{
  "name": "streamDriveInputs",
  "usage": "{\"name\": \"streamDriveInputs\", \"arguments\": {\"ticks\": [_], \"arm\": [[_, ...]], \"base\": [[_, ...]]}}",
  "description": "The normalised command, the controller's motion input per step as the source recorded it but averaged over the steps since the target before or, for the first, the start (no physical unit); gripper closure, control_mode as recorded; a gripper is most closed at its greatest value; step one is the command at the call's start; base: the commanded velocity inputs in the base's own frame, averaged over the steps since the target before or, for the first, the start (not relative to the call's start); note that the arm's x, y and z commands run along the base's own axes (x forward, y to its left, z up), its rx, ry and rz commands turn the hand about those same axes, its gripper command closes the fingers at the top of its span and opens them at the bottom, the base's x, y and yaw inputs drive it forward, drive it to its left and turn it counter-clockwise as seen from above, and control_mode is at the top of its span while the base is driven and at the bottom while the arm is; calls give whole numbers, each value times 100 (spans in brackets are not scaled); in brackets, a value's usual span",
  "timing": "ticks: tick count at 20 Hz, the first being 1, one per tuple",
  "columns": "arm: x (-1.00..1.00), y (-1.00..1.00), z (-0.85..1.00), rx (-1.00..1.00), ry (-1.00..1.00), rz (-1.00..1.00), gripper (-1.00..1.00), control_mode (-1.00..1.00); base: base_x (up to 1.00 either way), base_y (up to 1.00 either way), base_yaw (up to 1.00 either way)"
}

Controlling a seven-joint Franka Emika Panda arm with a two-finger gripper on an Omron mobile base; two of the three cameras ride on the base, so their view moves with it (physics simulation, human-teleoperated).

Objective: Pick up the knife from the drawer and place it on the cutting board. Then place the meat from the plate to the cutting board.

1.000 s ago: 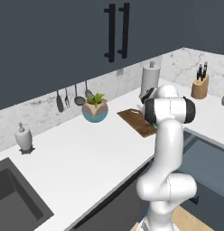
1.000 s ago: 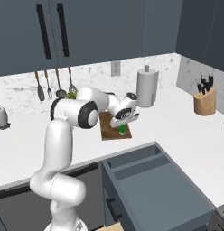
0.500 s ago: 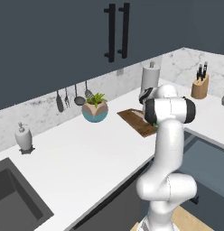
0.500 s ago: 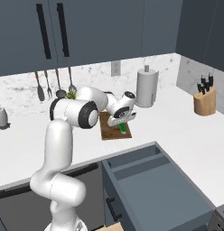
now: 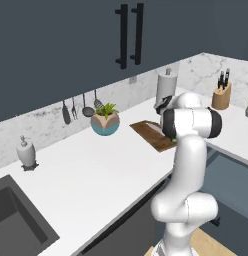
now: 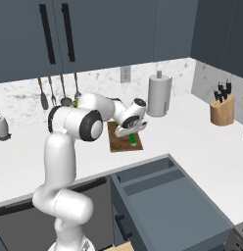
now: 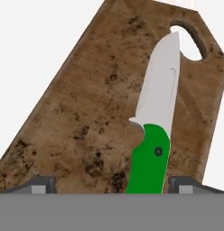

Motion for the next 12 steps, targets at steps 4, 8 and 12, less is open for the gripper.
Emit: {"name": "streamDriveInputs", "arguments": {"ticks": [4, 8, 12], "arm": [[-47, 0, 41, -1, -15, 0, -100, -100], [-85, 3, 54, -1, -14, -2, -100, -100], [-100, 16, 52, 6, -5, -19, -100, -100]], "base": [[0, 0, 0], [0, 0, 0], [0, 0, 0]]}}
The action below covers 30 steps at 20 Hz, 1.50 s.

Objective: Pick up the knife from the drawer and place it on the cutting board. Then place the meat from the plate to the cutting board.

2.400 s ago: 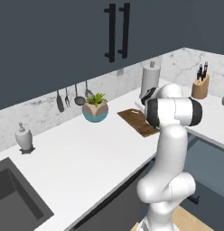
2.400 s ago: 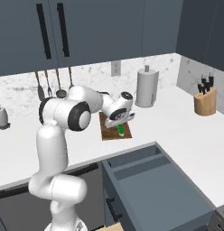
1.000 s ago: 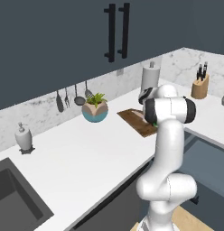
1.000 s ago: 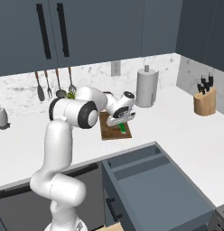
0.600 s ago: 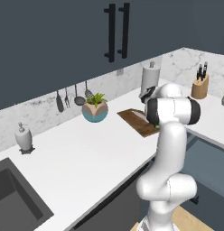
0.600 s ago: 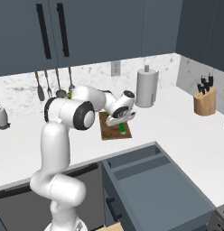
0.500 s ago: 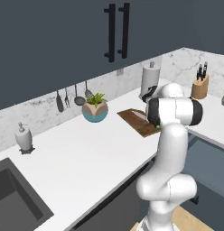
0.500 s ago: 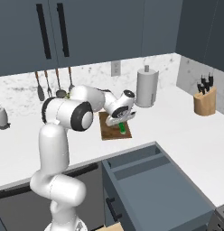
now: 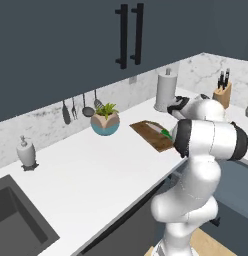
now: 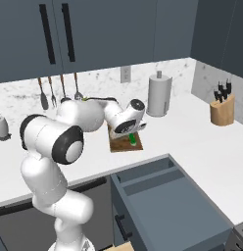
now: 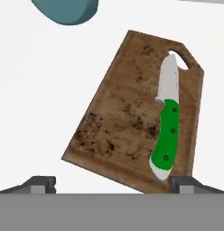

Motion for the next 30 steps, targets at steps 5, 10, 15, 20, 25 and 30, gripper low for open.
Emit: {"name": "streamDriveInputs", "arguments": {"ticks": [5, 10, 15, 20, 25, 30], "arm": [[-100, 40, 56, 15, -2, -33, -100, -100], [-100, 35, 56, 10, 0, -33, -100, -100], [-100, 38, 76, 3, 1, -20, -100, -100], [-99, 47, 82, 2, 1, -12, -100, -100], [-92, 49, 77, -1, -3, -3, -100, -100], [-57, 36, 80, -1, -5, -2, -100, -100]], "base": [[0, 0, 0], [0, 0, 0], [0, 0, 0], [0, 0, 0], [0, 0, 0], [0, 0, 0]]}}
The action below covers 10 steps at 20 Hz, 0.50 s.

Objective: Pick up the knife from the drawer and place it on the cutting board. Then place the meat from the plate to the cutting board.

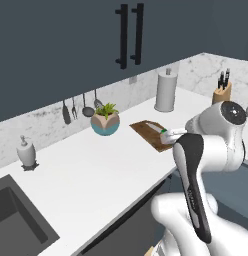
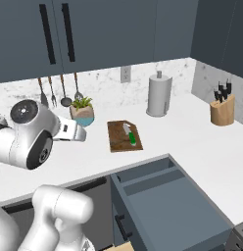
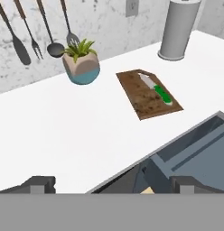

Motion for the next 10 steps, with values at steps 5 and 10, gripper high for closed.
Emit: {"name": "streamDriveInputs", "arguments": {"ticks": [5, 10], "arm": [[-50, 25, 73, 0, -5, 0, -100, -100], [-45, 12, 34, 0, -5, 0, -100, 100]], "base": [[0, 0, 0], [-17, 3, 0]]}}
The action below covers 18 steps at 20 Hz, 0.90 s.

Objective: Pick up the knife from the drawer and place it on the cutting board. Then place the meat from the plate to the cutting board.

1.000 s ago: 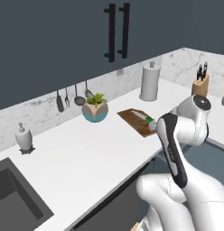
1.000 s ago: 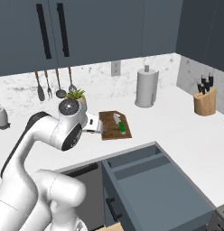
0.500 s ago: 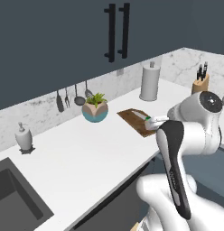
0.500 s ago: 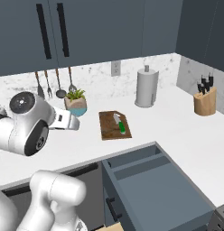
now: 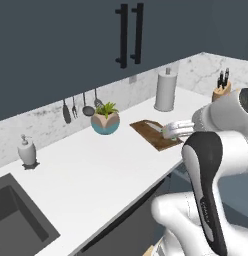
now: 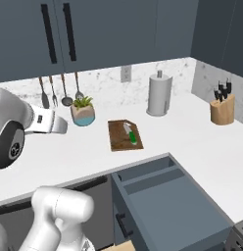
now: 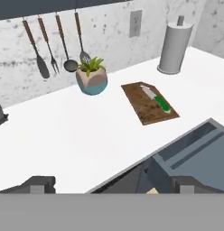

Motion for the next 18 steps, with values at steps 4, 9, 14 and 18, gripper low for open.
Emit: {"name": "streamDriveInputs", "arguments": {"ticks": [4, 9, 14, 18], "arm": [[0, 0, 0, 0, 0, 0, -100, 100], [0, 0, 0, 0, 0, 0, -100, 100], [0, 0, 0, 0, 0, 0, -100, 100], [0, 0, 0, 0, 0, 0, -100, 100]], "base": [[-100, 2, 0], [-100, 1, 7], [-98, 29, 32], [-58, 63, 49]]}}
